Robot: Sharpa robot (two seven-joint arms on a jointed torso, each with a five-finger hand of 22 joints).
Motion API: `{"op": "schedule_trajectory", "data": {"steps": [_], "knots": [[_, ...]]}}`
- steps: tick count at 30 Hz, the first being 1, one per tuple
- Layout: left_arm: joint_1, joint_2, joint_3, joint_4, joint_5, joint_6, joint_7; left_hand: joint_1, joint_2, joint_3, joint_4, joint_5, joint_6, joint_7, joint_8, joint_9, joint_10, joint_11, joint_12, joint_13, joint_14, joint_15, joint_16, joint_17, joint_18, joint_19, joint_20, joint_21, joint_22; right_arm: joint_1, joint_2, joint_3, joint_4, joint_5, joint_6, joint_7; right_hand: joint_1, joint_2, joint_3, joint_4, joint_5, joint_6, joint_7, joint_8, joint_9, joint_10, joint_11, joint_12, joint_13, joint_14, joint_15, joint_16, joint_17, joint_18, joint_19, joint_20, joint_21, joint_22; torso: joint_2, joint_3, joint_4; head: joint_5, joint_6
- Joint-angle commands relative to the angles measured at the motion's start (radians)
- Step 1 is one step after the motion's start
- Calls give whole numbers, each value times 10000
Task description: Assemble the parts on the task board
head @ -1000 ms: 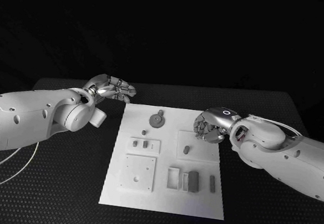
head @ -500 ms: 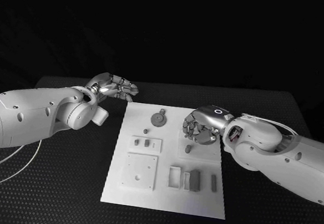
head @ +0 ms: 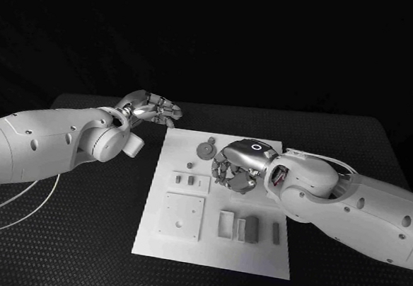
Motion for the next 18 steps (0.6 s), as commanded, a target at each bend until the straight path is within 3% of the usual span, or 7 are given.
{"op": "schedule_trajectory", "data": {"steps": [1,8,18], "knots": [[18,30,6,13,-46,82,135,-57,7,-57,-25,27,6,43,17,-15,-18,75,-16,-14,76,-17,-69,12,25,31,40,59,-15,-73,153,-62,-18,-267,202,137,-23,98,31,10,38,7,36,18,124,12,9,-41,10,22,-55,46,-18,537,25,-63,11,12,1,-2,9,101,-54],[20,67,7,13,-46,82,137,-56,8,-57,-25,27,7,41,18,-15,-17,74,-15,-16,77,-17,-73,17,24,32,40,59,-19,-163,400,-265,-68,-346,292,172,-25,103,32,9,38,2,37,17,130,10,10,-46,11,22,-54,51,-19,537,26,-65,10,13,-2,-10,5,220,-125],[27,74,7,27,-46,82,133,-57,8,-60,-25,27,6,40,20,-17,-17,75,-14,-21,78,-16,-84,29,23,32,41,59,-27,-319,665,-404,-162,-565,324,165,-27,114,33,8,38,-10,40,13,140,4,12,-56,13,21,-52,59,-22,537,29,-69,10,16,-4,-3,4,377,-244]]}}
